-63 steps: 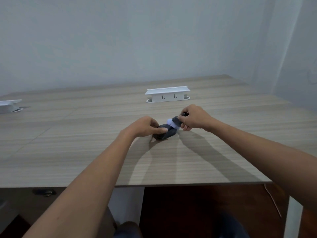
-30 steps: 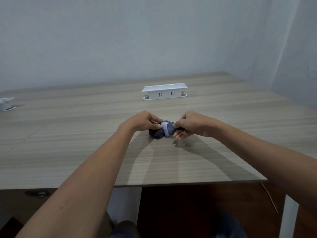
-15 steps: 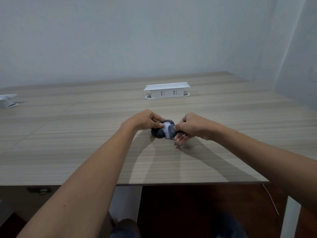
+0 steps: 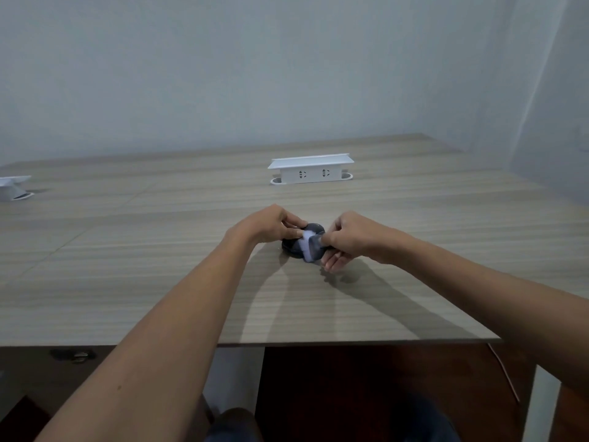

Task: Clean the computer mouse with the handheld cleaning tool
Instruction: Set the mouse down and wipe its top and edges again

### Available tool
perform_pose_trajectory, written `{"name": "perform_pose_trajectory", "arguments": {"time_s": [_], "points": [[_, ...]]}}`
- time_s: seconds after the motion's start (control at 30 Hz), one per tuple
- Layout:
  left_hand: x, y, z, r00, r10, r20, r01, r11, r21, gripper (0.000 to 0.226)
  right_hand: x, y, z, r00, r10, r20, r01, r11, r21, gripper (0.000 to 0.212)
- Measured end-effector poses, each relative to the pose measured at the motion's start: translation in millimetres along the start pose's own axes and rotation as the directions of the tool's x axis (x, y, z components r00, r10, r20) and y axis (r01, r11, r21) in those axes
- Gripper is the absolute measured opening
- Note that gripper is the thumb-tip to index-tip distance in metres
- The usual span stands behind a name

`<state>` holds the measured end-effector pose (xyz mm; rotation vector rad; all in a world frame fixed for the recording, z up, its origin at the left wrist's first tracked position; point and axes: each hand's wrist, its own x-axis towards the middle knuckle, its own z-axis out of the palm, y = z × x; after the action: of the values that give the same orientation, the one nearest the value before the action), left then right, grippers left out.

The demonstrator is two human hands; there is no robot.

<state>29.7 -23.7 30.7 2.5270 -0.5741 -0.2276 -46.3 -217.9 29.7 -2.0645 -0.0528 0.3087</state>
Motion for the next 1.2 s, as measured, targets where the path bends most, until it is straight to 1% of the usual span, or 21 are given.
{"name": "perform_pose_trajectory", "arguments": {"time_s": [0.07, 0.13, 0.2, 0.23, 0.33, 0.4, 0.5, 0.63, 0.73, 0.83, 0.9, 0.93, 1.03, 1.13, 1.2], "points": [[-1, 1, 1, 1.000, -0.005, -0.004, 0.005, 1.000, 0.000, 0.038, 2, -1, -5, 0.999, 0.000, -0.045, 0.000, 1.000, -0.010, 0.027], [-3, 2, 1, 1.000, -0.014, -0.009, 0.014, 1.000, -0.007, 0.038, 8, 0, -13, 0.990, -0.007, -0.140, 0.002, 0.999, -0.041, 0.025], [-3, 3, 1, 1.000, -0.031, -0.003, 0.031, 0.999, -0.018, 0.040, 9, 0, -15, 0.976, -0.026, -0.218, 0.010, 0.997, -0.073, 0.028], [-3, 3, 1, 0.999, -0.037, -0.005, 0.037, 0.999, -0.023, 0.041, 9, -1, -14, 0.972, -0.038, -0.233, 0.019, 0.996, -0.082, 0.030], [-3, 3, 3, 0.999, -0.039, -0.020, 0.038, 0.998, -0.040, 0.040, 4, -4, -3, 0.970, -0.087, -0.227, 0.057, 0.989, -0.134, 0.032], [-2, 2, 4, 0.999, -0.031, -0.025, 0.030, 0.999, -0.041, 0.038, -1, -5, 6, 0.976, -0.119, -0.182, 0.092, 0.984, -0.151, 0.034], [-2, 3, 3, 0.999, -0.038, -0.028, 0.036, 0.998, -0.048, 0.038, -3, -3, 10, 0.982, -0.127, -0.140, 0.101, 0.978, -0.184, 0.035], [-7, 6, 5, 0.999, -0.046, -0.024, 0.044, 0.997, -0.063, 0.037, 0, 0, 0, 0.974, -0.116, -0.195, 0.076, 0.977, -0.201, 0.032], [-7, 7, 7, 0.995, -0.086, -0.040, 0.081, 0.989, -0.120, 0.034, 5, 4, -5, 0.964, -0.112, -0.241, 0.065, 0.979, -0.195, 0.032], [-7, 9, 6, 0.992, -0.119, -0.032, 0.114, 0.986, -0.121, 0.030, 11, 5, -5, 0.957, -0.123, -0.262, 0.070, 0.976, -0.204, 0.032], [-8, 11, 3, 0.991, -0.137, -0.001, 0.136, 0.986, -0.091, 0.030, 15, 4, -6, 0.953, -0.132, -0.271, 0.075, 0.974, -0.211, 0.031], [-7, 10, 1, 0.988, -0.152, 0.013, 0.152, 0.987, -0.050, 0.031, 18, 4, -7, 0.951, -0.137, -0.276, 0.078, 0.974, -0.214, 0.030], [-6, 9, -9, 0.981, -0.189, 0.038, 0.185, 0.979, 0.091, 0.044, 24, 1, -8, 0.949, -0.153, -0.275, 0.092, 0.970, -0.224, 0.027], [-7, 7, -17, 0.984, -0.173, 0.043, 0.162, 0.968, 0.193, 0.055, 26, -3, -10, 0.949, -0.162, -0.269, 0.099, 0.968, -0.231, 0.024], [-5, 5, -18, 0.990, -0.128, 0.065, 0.109, 0.964, 0.243, 0.066, 25, -5, -12, 0.948, -0.168, -0.271, 0.101, 0.964, -0.247, 0.024]]}}
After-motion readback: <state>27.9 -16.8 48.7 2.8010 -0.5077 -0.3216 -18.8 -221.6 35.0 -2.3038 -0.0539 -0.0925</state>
